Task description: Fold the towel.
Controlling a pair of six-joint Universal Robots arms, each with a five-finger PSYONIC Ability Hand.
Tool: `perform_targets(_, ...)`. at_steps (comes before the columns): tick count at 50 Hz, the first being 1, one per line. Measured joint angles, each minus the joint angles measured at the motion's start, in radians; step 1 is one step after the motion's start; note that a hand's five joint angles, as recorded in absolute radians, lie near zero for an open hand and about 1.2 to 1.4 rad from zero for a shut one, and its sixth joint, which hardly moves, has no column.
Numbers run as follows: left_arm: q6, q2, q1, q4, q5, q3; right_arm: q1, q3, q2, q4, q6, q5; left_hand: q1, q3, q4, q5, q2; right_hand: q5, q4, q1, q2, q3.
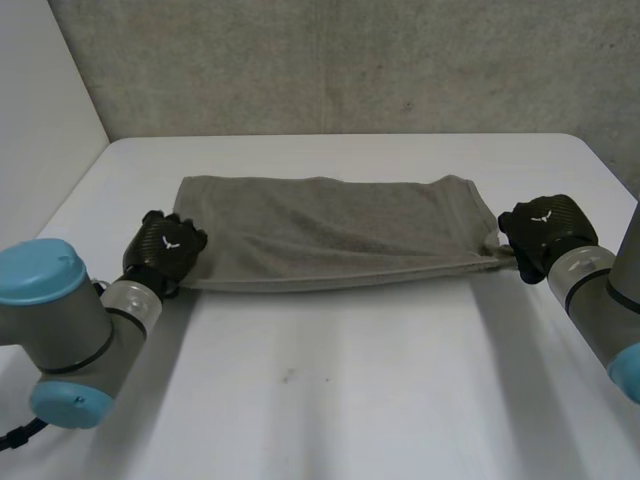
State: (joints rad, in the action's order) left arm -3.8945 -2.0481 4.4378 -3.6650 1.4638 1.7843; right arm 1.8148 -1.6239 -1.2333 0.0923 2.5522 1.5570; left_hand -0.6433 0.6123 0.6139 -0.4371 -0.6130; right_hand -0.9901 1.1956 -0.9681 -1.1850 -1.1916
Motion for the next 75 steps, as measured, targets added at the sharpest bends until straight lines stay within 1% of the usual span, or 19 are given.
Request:
perform_targets(1,0.0,0.008,0.001,0.001,0.0,0.006,-0.001,-0.002,0.0,0.002,-0.001,0.0,-0.068,0.065,0.065,-0.063,-0.088,0.0,0.0,0.0,0.0,0.0)
perform_targets(2,-0.002,0.033,0.004,0.006,-0.002,0.023,-0.001,-0.004,0.0,0.005,-0.006,-0.001,-0.375,0.381,0.36,-0.356,-0.383,0.0,0.0,0.0,0.0,0.0)
perform_targets(4,-0.003,0.064,0.008,0.019,-0.004,0.043,-0.001,-0.009,0.001,0.005,-0.018,-0.002,-0.457,0.496,0.496,-0.496,-0.497,0.0,0.0,0.0,0.0,0.0)
perform_targets(9,-0.005,0.138,0.014,0.098,-0.008,0.085,0.001,-0.029,-0.006,-0.04,-0.1,-0.003,-0.502,0.572,0.572,-0.561,-0.575,0.0,0.0,0.0,0.0,0.0)
perform_targets(14,-0.031,0.237,0.017,0.3,-0.017,0.129,-0.007,-0.081,-0.041,-0.191,-0.285,-0.002,-0.514,0.596,0.594,-0.58,-0.597,0.0,0.0,0.0,0.0,0.0)
perform_targets(21,-0.171,0.381,0.057,0.727,-0.046,0.175,-0.079,-0.195,-0.163,-0.5,-0.563,-0.004,-0.532,0.603,0.601,-0.593,-0.603,0.0,0.0,0.0,0.0,0.0)
perform_targets(25,-0.207,0.417,0.073,0.79,-0.085,0.153,-0.099,-0.191,-0.205,-0.495,-0.58,-0.018,-0.534,0.603,0.603,-0.593,-0.604,0.0,0.0,0.0,0.0,0.0)
perform_targets(31,-0.19,0.399,0.067,0.672,-0.121,0.084,-0.101,-0.124,-0.206,-0.385,-0.489,-0.031,-0.54,0.603,0.603,-0.598,-0.604,0.0,0.0,0.0,0.0,0.0)
perform_targets(39,-0.123,0.168,-0.008,0.396,-0.117,-0.108,-0.051,0.068,-0.021,-0.232,-0.304,0.005,-0.551,0.604,0.604,-0.6,-0.604,-0.002,0.0,0.0,0.0,0.0)
perform_targets(49,-0.113,-0.197,-0.043,0.346,-0.047,-0.474,0.013,0.275,0.234,0.058,-0.308,0.116,-0.552,0.604,0.604,-0.6,-0.604,-0.003,0.0,0.0,0.0,0.0)
perform_targets(57,-0.109,-0.368,-0.049,0.353,-0.005,-0.688,0.017,0.392,0.396,0.173,-0.35,0.127,-0.543,0.598,0.6,-0.596,-0.587,0.0,-0.003,0.01,0.01,0.003)
perform_targets(58,-0.11,-0.384,-0.05,0.353,-0.004,-0.703,0.017,0.406,0.413,0.176,-0.353,0.127,-0.32,0.358,0.371,-0.374,-0.355,0.187,-0.206,0.196,0.226,0.226)
perform_targets(59,-0.11,-0.392,-0.052,0.353,-0.004,-0.711,0.017,0.413,0.421,0.176,-0.354,0.126,-0.253,0.326,0.323,-0.326,-0.322,0.187,-0.206,0.196,0.226,0.226)
perform_targets(60,-0.111,-0.402,-0.053,0.351,-0.005,-0.719,0.017,0.424,0.432,0.176,-0.355,0.126,-0.114,0.191,0.186,-0.189,-0.186,0.418,-0.45,0.426,0.455,0.449)
perform_targets(61,-0.113,-0.414,-0.056,0.349,-0.005,-0.728,0.017,0.429,0.438,0.176,-0.355,0.126,-0.114,0.191,0.186,-0.189,-0.186,0.418,-0.45,0.426,0.455,0.449)
perform_targets(62,-0.113,-0.42,-0.057,0.347,-0.006,-0.733,0.017,0.445,0.452,0.174,-0.355,0.126,-0.114,0.191,0.186,-0.189,-0.186,0.798,-0.835,0.709,0.845,0.844)
perform_targets(63,-0.114,-0.424,-0.059,0.345,-0.006,-0.736,0.017,0.45,0.457,0.172,-0.355,0.126,0.264,-0.221,-0.222,0.209,0.223,0.859,-0.9,0.733,0.891,0.895)
perform_targets(69,-0.109,-0.402,-0.084,0.339,-0.005,-0.722,0.02,0.456,0.436,0.154,-0.346,0.14,0.43,-0.403,-0.404,0.383,0.406,0.913,-0.961,0.756,0.951,0.977)
perform_targets(75,-0.102,-0.281,-0.106,0.337,-0.005,-0.636,0.021,0.382,0.304,0.141,-0.271,0.144,0.457,-0.433,-0.434,0.401,0.435,0.913,-0.961,0.756,0.951,0.977)
